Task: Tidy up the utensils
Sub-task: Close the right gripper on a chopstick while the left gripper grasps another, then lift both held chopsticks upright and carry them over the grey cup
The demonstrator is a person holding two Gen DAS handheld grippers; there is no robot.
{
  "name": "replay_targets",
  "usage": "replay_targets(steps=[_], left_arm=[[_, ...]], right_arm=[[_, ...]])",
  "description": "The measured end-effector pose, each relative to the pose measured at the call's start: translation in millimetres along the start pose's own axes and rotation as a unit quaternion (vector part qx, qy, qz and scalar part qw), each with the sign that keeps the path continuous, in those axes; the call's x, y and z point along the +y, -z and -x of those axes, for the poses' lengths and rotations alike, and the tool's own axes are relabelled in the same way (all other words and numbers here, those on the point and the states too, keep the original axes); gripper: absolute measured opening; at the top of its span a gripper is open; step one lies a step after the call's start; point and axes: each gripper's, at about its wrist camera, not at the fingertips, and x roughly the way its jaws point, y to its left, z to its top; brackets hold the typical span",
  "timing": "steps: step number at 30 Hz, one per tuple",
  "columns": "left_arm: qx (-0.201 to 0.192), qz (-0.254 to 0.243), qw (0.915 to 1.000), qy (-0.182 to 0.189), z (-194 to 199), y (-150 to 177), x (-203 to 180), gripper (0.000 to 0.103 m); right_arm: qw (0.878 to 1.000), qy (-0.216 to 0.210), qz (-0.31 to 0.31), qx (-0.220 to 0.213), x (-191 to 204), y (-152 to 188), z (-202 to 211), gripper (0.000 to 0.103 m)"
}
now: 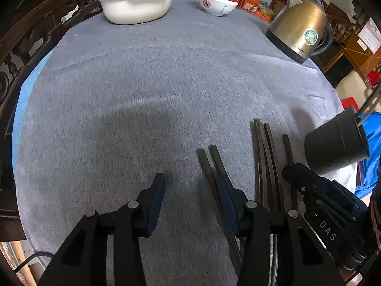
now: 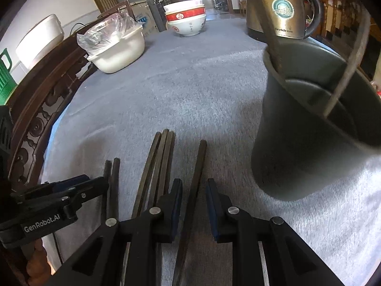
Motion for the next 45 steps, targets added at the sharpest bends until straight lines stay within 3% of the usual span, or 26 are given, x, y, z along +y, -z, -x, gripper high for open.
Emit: replay_targets(steps=[6,8,10,12,13,20,27,35,45], left_arm=[[0.007,-0.002,0.9999,-0.009,-4.3,-11.2,-4.8,0.048],[0.006,-0.006,0.9999,-0.012,-5.5,-13.0,-7.0,0.047],[0.004,-0.013,0.9997,-0.021,-6.4,-13.3,-8.1,0.039],[0.003,-0.014,0.9998,-0.012,-7.5,-14.5,-9.4,0.016],[0.008,-0.011,0.9999,0.0,-8.2,-14.9,-9.3,0.012],[-0.006,0.01,0.9998,0.016,7.9,-9.8,-4.9,0.01],[-0.07,0.014,0.9973,0.017,72.7,-2.2,-5.4,0.009],[-0.149,0.001,0.9886,0.023,146.4,3.2,-25.3,0.007],[-0.226,-0.023,0.9732,0.033,218.2,8.1,-57.9,0.007]], right_arm=[[0.999,0.034,0.036,0.002,13.5,-9.3,-7.7,0.023],[0.998,0.045,0.049,0.0,17.0,-10.3,-8.7,0.019],[0.996,0.057,0.066,-0.006,19.7,-9.8,-9.7,0.01],[0.996,0.054,0.065,-0.008,19.2,-9.2,-8.4,0.007],[0.997,0.046,0.061,-0.01,17.2,-8.7,-6.7,0.007],[0.998,0.0,0.04,-0.045,4.3,-12.2,25.2,0.007],[0.992,-0.081,0.007,-0.092,-9.6,-14.6,77.2,0.007],[0.968,-0.149,0.011,-0.204,-18.3,-7.7,156.7,0.007],[0.936,-0.146,0.001,-0.321,-40.7,-10.5,224.5,0.007]])
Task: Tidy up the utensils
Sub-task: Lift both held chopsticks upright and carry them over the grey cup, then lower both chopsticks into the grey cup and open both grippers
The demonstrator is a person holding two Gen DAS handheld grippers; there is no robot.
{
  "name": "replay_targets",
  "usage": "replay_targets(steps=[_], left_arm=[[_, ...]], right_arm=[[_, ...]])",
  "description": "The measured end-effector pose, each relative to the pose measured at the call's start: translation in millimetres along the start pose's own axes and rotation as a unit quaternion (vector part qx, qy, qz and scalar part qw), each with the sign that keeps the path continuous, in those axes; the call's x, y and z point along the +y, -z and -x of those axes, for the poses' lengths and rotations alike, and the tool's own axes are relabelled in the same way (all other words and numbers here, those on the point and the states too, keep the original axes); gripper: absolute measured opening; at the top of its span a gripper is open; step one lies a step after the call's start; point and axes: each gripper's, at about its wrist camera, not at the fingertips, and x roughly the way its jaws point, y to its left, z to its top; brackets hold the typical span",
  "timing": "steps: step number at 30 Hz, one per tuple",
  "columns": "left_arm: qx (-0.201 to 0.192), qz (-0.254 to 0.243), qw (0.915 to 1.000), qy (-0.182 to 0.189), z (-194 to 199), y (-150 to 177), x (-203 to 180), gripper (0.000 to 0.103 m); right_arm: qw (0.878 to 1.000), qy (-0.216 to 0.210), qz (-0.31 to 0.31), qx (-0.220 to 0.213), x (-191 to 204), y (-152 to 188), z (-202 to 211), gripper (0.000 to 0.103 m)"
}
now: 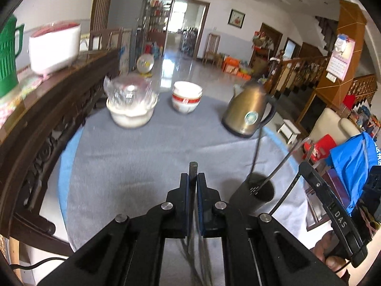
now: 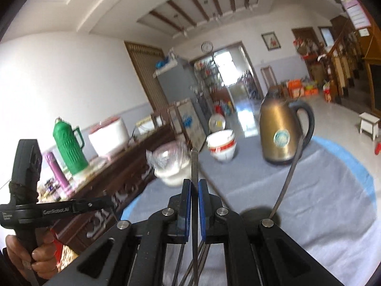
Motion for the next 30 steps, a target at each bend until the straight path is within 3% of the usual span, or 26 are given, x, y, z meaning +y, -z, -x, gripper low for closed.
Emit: replay_targets(steps=[11,20,25,30], left_arm=[[-0.073,-0.031,0.9961,0.038,29.5,-52.9,-56.4,0.006],[-0.101,-0.031,0.9906,0.086,22.3,-72.6,-105.2,0.007],[-0.087,-0.022,0.992,0.089,-5.7,-65.0,-118.1,0.007],[-0.043,-0.014,0.9959,0.079,-40.7,-47.4,-116.3,0.007]], right_arm=[[0.995,0.037,-0.022,-0.094,-26.7,-52.1,27.9,0.007],[0.983,0.095,0.015,-0.158,-33.3,-70.6,32.5,0.007],[0.983,0.113,0.032,-0.142,-38.4,-60.8,17.4,0.007],[0.989,0.113,0.017,-0.098,-52.3,-45.0,-1.7,0.007]])
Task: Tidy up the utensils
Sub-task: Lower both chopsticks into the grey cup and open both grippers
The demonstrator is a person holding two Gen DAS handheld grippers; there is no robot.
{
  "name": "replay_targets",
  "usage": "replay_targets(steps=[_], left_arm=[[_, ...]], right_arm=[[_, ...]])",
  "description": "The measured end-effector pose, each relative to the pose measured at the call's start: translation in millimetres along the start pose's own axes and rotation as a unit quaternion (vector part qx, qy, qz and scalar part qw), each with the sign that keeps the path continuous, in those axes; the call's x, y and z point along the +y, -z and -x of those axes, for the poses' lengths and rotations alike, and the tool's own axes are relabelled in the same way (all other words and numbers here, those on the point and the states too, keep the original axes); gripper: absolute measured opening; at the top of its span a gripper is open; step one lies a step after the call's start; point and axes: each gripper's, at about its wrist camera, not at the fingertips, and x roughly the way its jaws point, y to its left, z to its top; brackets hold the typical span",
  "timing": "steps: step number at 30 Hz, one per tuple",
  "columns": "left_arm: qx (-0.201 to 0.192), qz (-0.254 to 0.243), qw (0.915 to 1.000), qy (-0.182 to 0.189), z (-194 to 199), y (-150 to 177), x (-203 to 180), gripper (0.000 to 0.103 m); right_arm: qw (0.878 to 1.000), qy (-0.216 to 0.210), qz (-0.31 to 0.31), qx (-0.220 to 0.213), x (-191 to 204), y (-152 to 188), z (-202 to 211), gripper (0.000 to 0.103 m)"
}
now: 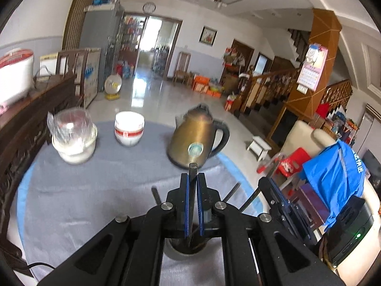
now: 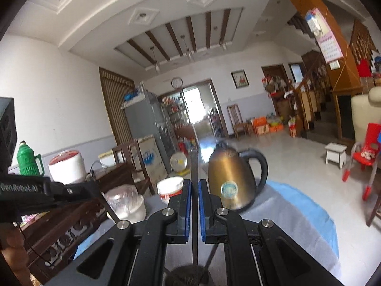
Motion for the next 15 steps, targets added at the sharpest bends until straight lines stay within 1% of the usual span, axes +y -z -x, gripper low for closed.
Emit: replay_targets(steps=[4,7,10,11,12,13,14,15], left_arm=[[0.026,0.003,0.9997,-0.005,-10.3,10.4,5.6,0.007],[0.04,-0.007,0.9991,-0.013,-12.3,19.7,9.3,0.007],[0.044,-0.019,0.9986,-0.023,-6.4,27.2,9.5,0.011],[0.045,-0.021,0.9984,-0.025,-4.5,28.5,10.0,0.023],[0.048,-0.021,0.9983,-0.027,-1.8,30.2,11.7,0.041],[0.045,-0.019,0.9984,-0.029,3.0,32.4,14.0,0.046],[0.04,-0.019,0.9985,-0.032,8.1,34.5,16.1,0.049],[0.035,-0.023,0.9984,-0.038,14.8,36.8,17.6,0.049]], right_arm=[[1.0,-0.009,-0.009,0.027,-5.8,9.8,-0.4,0.007],[0.999,-0.014,-0.019,0.042,-8.9,13.1,-0.3,0.008],[0.997,-0.024,-0.037,0.065,-11.5,17.8,0.3,0.011],[0.996,-0.025,-0.043,0.074,-12.3,20.7,1.4,0.011],[0.995,-0.03,-0.049,0.079,-13.7,21.6,2.7,0.011],[0.995,-0.033,-0.053,0.083,-13.7,22.3,0.8,0.011],[0.994,-0.035,-0.06,0.086,-15.4,23.8,2.9,0.011],[0.994,-0.036,-0.065,0.086,-16.3,23.4,6.2,0.011]])
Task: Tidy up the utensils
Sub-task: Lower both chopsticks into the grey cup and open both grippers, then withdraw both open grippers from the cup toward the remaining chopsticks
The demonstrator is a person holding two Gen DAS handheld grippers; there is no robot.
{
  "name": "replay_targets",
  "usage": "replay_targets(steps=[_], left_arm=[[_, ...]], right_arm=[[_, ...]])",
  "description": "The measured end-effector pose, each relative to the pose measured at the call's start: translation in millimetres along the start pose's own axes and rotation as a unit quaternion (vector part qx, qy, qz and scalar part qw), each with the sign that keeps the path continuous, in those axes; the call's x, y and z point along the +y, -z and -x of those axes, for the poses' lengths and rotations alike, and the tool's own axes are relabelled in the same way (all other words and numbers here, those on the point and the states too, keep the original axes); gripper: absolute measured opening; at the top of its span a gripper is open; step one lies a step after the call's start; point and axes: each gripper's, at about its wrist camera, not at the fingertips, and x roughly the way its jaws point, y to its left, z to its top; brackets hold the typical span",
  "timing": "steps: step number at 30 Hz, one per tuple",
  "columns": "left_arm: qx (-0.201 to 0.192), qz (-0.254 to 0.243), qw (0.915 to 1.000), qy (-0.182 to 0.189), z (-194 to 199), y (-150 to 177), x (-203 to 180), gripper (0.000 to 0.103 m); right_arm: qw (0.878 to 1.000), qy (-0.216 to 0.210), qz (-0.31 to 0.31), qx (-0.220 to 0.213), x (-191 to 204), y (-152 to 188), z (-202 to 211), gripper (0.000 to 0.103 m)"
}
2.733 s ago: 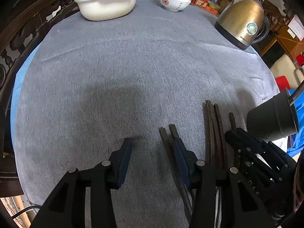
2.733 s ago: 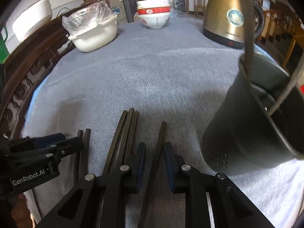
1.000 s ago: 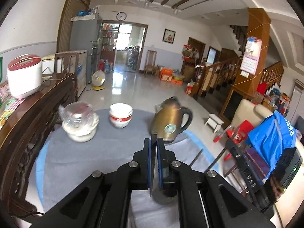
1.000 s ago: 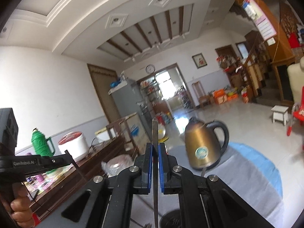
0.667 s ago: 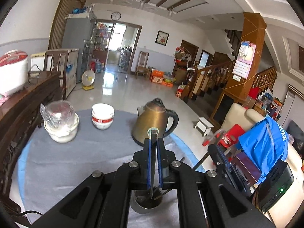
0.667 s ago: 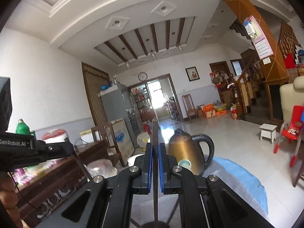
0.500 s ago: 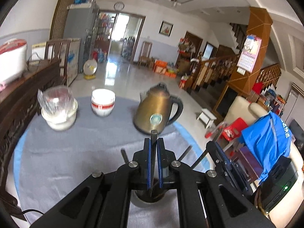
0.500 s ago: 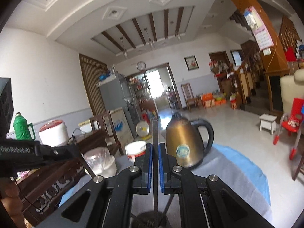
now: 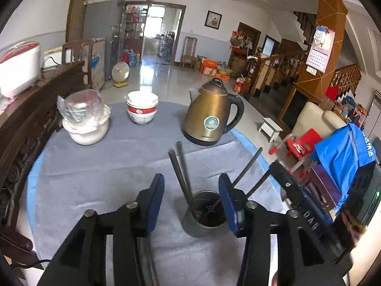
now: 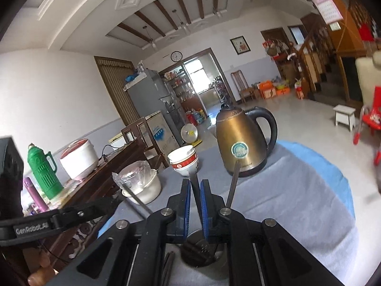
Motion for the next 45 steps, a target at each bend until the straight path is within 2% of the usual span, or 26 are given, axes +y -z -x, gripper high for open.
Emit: replay_targets(steps=[3,5,9,14,17,21,25,29,30,31,33,36,39,45], left_arm=[[-0.003,-0.005,0.9999,-0.011,13.8,7.7,5.8,0.056],[-0.005,-0.006,0.9998,-0.017,24.3,14.7,9.2,0.057],[-0.013,-0.019,0.9994,-0.026,44.7,26.7,8.1,0.06],[-0.038,-0.071,0.9958,-0.043,69.0,46.5,-8.6,0.07],[-0.039,-0.104,0.9921,-0.059,72.6,59.3,-19.0,0.074],[-0.029,-0.132,0.99,-0.039,65.5,70.9,-26.3,0.079],[-0.016,-0.144,0.9894,-0.01,49.6,66.7,-30.0,0.08],[-0.023,-0.176,0.984,0.01,37.5,59.5,-37.2,0.082],[-0.027,-0.185,0.9821,0.023,33.9,56.1,-38.7,0.083],[-0.029,-0.19,0.9809,0.033,32.7,53.6,-39.8,0.084],[-0.032,-0.196,0.9786,0.055,29.3,49.7,-42.1,0.084],[-0.046,-0.189,0.9778,0.078,29.7,48.0,-43.6,0.085],[-0.058,-0.179,0.9784,0.085,32.6,53.7,-40.1,0.091],[-0.062,-0.189,0.9785,0.056,32.4,68.0,-46.3,0.092]], right_arm=[[1.0,-0.005,-0.012,-0.008,-4.1,1.0,15.0,0.012],[1.0,-0.009,-0.026,-0.015,-10.2,2.3,30.8,0.015],[0.999,-0.004,-0.037,-0.025,-19.8,9.0,63.0,0.029],[0.998,0.016,-0.039,-0.037,-31.8,17.0,103.2,0.03],[0.998,0.027,-0.036,-0.036,-37.8,18.4,118.0,0.03],[0.998,0.05,-0.032,-0.027,-45.5,18.2,122.9,0.03],[0.997,0.07,-0.033,-0.022,-51.3,13.3,118.1,0.03],[0.995,0.096,-0.027,-0.031,-53.4,7.0,119.4,0.032],[0.993,0.108,-0.025,-0.037,-52.5,4.8,123.0,0.037],[0.991,0.121,-0.024,-0.046,-51.1,2.9,129.1,0.05],[0.987,0.143,-0.022,-0.065,-46.8,0.8,142.0,0.064],[0.977,0.196,0.0,-0.085,-31.1,-2.3,167.1,0.064],[0.971,0.224,0.002,-0.084,-16.4,1.3,193.0,0.062],[0.962,0.265,0.037,-0.052,11.6,32.9,234.8,0.063]])
